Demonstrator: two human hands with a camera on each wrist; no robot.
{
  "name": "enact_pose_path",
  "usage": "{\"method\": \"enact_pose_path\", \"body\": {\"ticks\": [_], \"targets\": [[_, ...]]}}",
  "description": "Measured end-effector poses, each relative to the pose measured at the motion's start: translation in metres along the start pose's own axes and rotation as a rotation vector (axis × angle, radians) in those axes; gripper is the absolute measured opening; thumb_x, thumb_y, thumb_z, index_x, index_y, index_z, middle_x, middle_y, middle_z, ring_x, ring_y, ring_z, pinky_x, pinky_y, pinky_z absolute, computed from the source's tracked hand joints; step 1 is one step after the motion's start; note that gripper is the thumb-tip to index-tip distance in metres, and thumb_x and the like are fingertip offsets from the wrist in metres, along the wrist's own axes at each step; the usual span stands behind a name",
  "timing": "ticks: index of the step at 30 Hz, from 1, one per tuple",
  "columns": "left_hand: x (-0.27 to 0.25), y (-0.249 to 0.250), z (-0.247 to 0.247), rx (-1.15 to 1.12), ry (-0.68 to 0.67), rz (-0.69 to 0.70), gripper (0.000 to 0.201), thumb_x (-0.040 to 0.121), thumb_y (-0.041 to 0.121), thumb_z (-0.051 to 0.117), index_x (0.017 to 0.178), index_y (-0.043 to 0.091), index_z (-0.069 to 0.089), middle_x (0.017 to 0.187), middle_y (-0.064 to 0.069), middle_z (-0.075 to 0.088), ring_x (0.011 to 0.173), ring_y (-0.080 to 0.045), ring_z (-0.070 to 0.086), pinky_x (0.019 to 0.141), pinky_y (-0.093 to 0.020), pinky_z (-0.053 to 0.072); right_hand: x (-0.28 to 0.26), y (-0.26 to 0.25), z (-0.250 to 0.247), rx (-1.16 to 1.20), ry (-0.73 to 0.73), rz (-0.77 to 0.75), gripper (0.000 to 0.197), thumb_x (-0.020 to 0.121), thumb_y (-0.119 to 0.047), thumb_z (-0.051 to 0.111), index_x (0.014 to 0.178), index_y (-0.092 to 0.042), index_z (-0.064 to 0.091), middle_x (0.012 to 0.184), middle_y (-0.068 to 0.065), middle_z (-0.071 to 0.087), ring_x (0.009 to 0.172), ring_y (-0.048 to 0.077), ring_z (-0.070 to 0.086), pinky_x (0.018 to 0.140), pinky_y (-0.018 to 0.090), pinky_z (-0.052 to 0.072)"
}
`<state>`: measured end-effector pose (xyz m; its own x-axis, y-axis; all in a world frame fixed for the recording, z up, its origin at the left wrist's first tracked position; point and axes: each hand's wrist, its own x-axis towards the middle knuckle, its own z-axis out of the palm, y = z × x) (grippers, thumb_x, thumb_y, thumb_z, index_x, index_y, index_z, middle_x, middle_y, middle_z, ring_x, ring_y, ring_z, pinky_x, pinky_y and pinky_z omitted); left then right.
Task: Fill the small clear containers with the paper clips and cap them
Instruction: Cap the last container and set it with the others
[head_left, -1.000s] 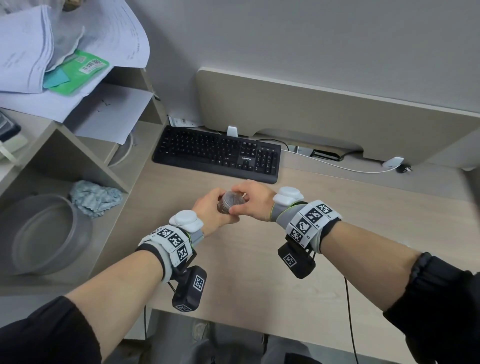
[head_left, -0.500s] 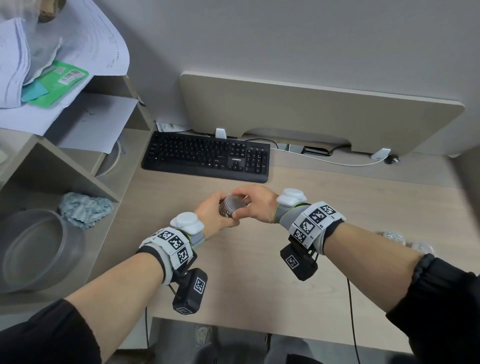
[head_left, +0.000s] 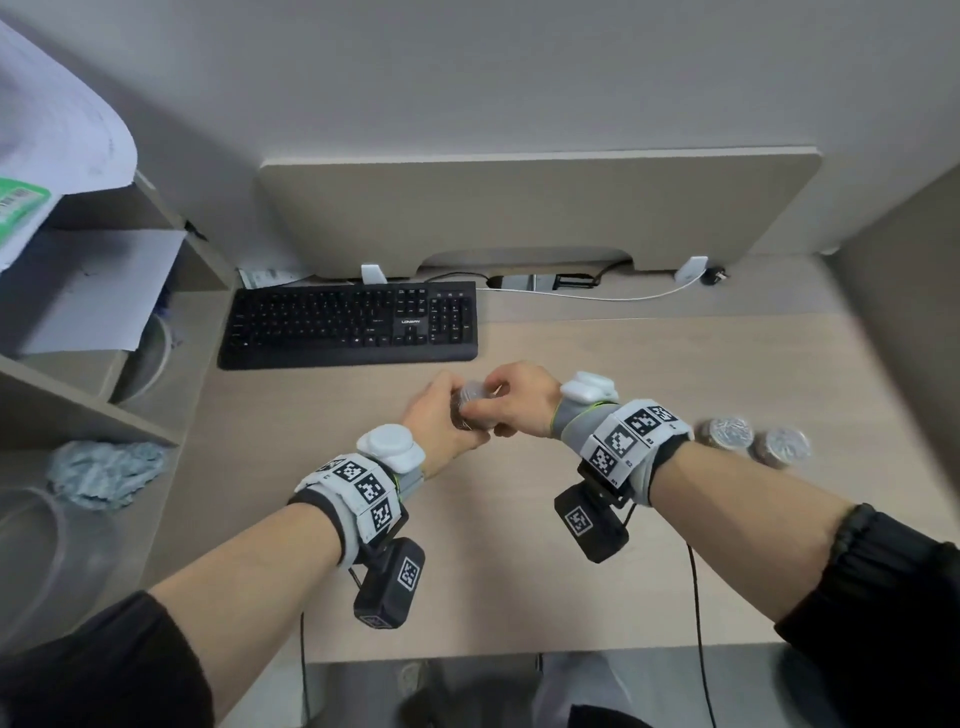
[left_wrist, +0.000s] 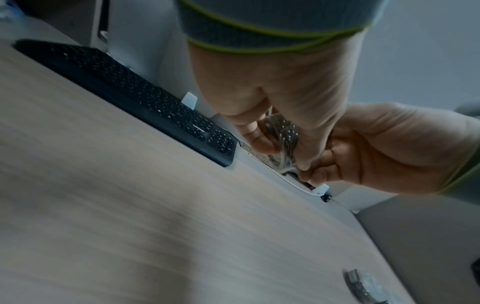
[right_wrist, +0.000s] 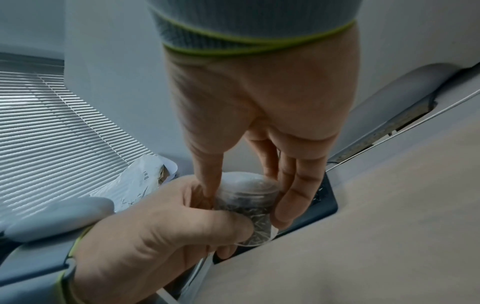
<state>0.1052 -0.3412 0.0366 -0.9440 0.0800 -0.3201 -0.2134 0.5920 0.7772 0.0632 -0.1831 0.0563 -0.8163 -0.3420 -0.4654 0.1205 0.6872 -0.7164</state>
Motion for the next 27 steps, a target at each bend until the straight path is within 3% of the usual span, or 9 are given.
{"method": "enact_pose_path", "body": {"ticks": [3, 5, 7, 9, 13, 16, 20, 24, 27], "targets": [[0.009, 0.017, 0.015, -0.012, -0.034, -0.012, 0.055, 0.061, 0.024, 0.084, 0.107, 0.024, 0.055, 0.094, 0.005, 0.070, 0.087, -0.014, 0.067, 0.078, -0.035, 0.056, -0.012, 0.018, -0.019, 0.069, 0.018, -0.019, 0.035, 0.078, -0.039, 0.076, 0.096, -0.011, 0.065, 0.084, 0.015, 0.072, 0.061, 0.020, 0.063, 0.069, 0.043, 0.057], [0.017, 0.029, 0.025, -0.004, -0.070, 0.010, 0.057, 0.058, 0.025, 0.087, 0.107, 0.025, 0.058, 0.095, 0.006, 0.071, 0.088, -0.012, 0.067, 0.079, -0.033, 0.056, -0.021, 0.031, -0.033, 0.082, 0.025, -0.067, 0.034, 0.079, -0.027, 0.077, 0.106, -0.011, 0.065, 0.095, 0.013, 0.067, 0.059, 0.018, 0.060, 0.062, 0.039, 0.055], [0.022, 0.040, 0.033, 0.021, -0.100, 0.039, 0.058, 0.056, 0.028, 0.088, 0.106, 0.026, 0.059, 0.096, 0.007, 0.070, 0.090, -0.012, 0.066, 0.079, -0.031, 0.055, -0.026, 0.042, -0.044, 0.047, 0.030, -0.095, 0.048, 0.079, -0.021, 0.077, 0.123, -0.014, 0.060, 0.111, 0.006, 0.059, 0.059, 0.016, 0.060, 0.057, 0.031, 0.051], [0.027, 0.050, 0.044, 0.033, -0.110, 0.054, 0.057, 0.058, 0.028, 0.087, 0.106, 0.025, 0.058, 0.097, 0.007, 0.069, 0.091, -0.013, 0.066, 0.078, -0.030, 0.054, -0.031, 0.053, -0.055, 0.072, 0.033, -0.093, 0.058, 0.079, -0.017, 0.077, 0.133, -0.015, 0.055, 0.113, 0.001, 0.054, 0.059, 0.015, 0.058, 0.056, 0.029, 0.051], [0.035, 0.074, 0.073, 0.025, -0.092, 0.065, 0.053, 0.064, 0.021, 0.086, 0.107, 0.020, 0.054, 0.092, 0.005, 0.069, 0.084, -0.011, 0.066, 0.067, -0.019, 0.050, -0.034, 0.078, -0.076, 0.179, 0.093, 0.020, 0.046, 0.076, -0.037, 0.079, 0.110, -0.011, 0.061, 0.088, 0.014, 0.072, 0.058, 0.021, 0.065, 0.067, 0.042, 0.059], [0.042, 0.099, 0.100, 0.069, -0.102, 0.121, 0.054, 0.068, 0.016, 0.084, 0.110, 0.014, 0.051, 0.093, 0.005, 0.064, 0.077, -0.005, 0.061, 0.059, -0.008, 0.043, -0.041, 0.101, -0.094, 0.210, 0.144, 0.084, 0.048, 0.073, -0.047, 0.076, 0.101, -0.013, 0.059, 0.080, 0.013, 0.073, 0.065, 0.027, 0.073, 0.071, 0.044, 0.062], [0.051, 0.128, 0.145, 0.136, -0.121, 0.174, 0.055, 0.068, 0.021, 0.083, 0.110, 0.015, 0.050, 0.099, 0.000, 0.064, 0.087, -0.017, 0.062, 0.066, -0.021, 0.045, -0.056, 0.141, -0.123, 0.237, 0.197, 0.173, 0.053, 0.067, -0.056, 0.071, 0.099, -0.016, 0.060, 0.075, 0.008, 0.075, 0.066, 0.023, 0.074, 0.074, 0.043, 0.062], [0.073, 0.164, 0.205, 0.169, -0.230, 0.233, 0.054, 0.068, 0.023, 0.083, 0.111, 0.017, 0.050, 0.103, 0.002, 0.063, 0.090, -0.017, 0.062, 0.063, -0.016, 0.042, -0.078, 0.199, -0.161, 0.282, 0.266, 0.263, 0.060, 0.053, -0.065, 0.067, 0.093, -0.021, 0.059, 0.079, 0.007, 0.075, 0.068, 0.025, 0.074, 0.074, 0.049, 0.061], [0.088, 0.182, 0.247, 0.226, -0.314, 0.236, 0.075, 0.069, 0.026, 0.085, 0.130, 0.015, 0.044, 0.121, 0.002, 0.057, 0.103, -0.020, 0.060, 0.080, -0.020, 0.041, -0.097, 0.238, -0.188, 0.243, 0.367, 0.316, 0.065, 0.045, -0.063, 0.067, 0.096, -0.024, 0.055, 0.090, 0.008, 0.071, 0.076, 0.027, 0.070, 0.073, 0.047, 0.060]]}}
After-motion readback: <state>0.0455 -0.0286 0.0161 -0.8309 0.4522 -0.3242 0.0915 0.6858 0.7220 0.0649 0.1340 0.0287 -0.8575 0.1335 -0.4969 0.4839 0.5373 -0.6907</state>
